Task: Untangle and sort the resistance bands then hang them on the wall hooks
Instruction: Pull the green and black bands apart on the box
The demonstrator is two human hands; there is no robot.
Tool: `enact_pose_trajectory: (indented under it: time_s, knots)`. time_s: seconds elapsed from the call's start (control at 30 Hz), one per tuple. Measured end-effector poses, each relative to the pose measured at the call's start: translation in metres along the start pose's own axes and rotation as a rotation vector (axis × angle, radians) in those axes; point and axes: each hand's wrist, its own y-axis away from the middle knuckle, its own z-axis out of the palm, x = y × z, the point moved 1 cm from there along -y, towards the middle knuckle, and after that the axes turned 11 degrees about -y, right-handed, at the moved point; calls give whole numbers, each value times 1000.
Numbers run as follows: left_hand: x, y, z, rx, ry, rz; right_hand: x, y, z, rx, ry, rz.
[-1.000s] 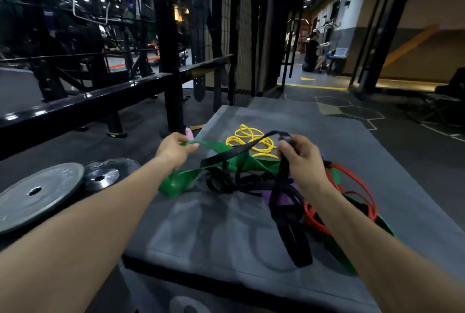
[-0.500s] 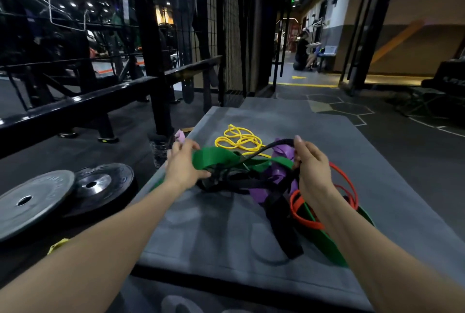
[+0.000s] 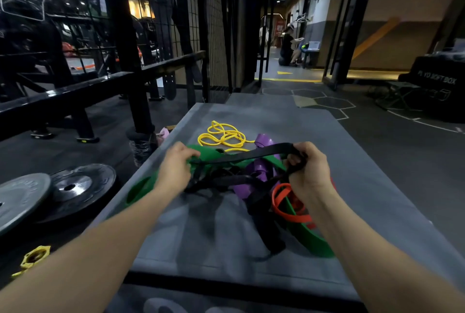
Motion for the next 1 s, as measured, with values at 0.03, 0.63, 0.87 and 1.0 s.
enact_pose_trajectory:
  time_s: [0.03, 0.63, 0.87, 1.0]
  knots:
    - [5, 4, 7, -120, -94, 51, 0, 2, 2, -25, 1, 4]
    - [27, -79, -149, 17, 505, -403, 21, 11, 78, -406, 754, -192]
    - [98, -68, -174, -76, 1096, -469, 49, 26, 122, -626, 1019, -179]
    - [118, -55, -177, -190, 1228, -405, 47, 22, 130, -522, 989, -149]
